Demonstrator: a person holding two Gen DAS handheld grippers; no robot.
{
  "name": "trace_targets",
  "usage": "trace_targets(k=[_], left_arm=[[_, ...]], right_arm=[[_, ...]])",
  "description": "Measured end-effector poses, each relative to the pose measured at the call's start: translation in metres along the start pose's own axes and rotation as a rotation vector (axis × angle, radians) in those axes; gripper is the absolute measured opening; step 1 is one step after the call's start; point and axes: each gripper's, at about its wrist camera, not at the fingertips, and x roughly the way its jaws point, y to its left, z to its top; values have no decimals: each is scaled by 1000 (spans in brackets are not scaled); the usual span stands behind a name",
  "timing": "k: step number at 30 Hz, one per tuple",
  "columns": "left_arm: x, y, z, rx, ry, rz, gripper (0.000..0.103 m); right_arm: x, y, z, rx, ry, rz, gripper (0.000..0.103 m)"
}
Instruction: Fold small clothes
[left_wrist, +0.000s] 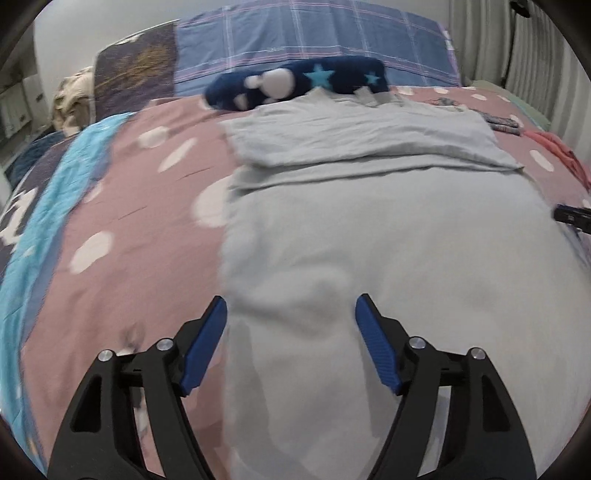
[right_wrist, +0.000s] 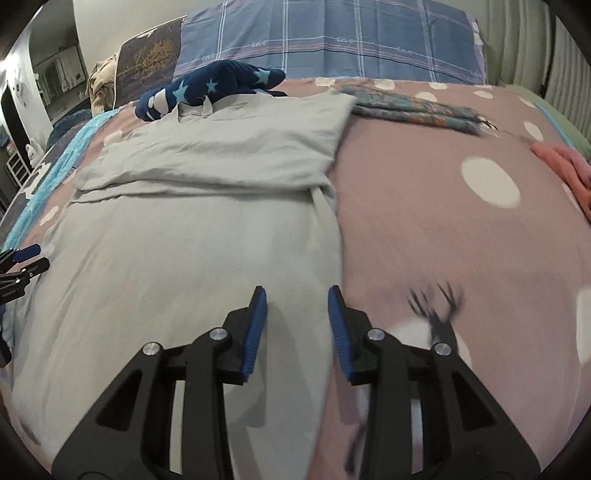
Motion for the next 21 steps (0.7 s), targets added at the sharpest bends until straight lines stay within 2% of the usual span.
trace_targets(k=[2, 3, 6, 13, 18, 21], left_arm=[[-5, 14, -11, -32, 16, 26, 75], [-7, 20, -16, -52, 20, 13, 76], [-12, 37, -33, -152, 59, -127, 75], [-38, 40, -78, -149, 38, -274, 58], [-65, 37, -113, -121, 21, -328, 51], [-78, 33, -129, -112, 26, -359, 50]], right_arm=[[-7, -10, -13, 37, 14, 9, 38], [-11, -15, -19, 57, 17, 25, 38], [-25, -26, -40, 100, 14, 64, 38], [-62, -30, -89, 150, 2, 136, 38], [-87, -27, -124, 171, 1, 166, 38], [-101, -25, -142, 206, 4, 203, 38]])
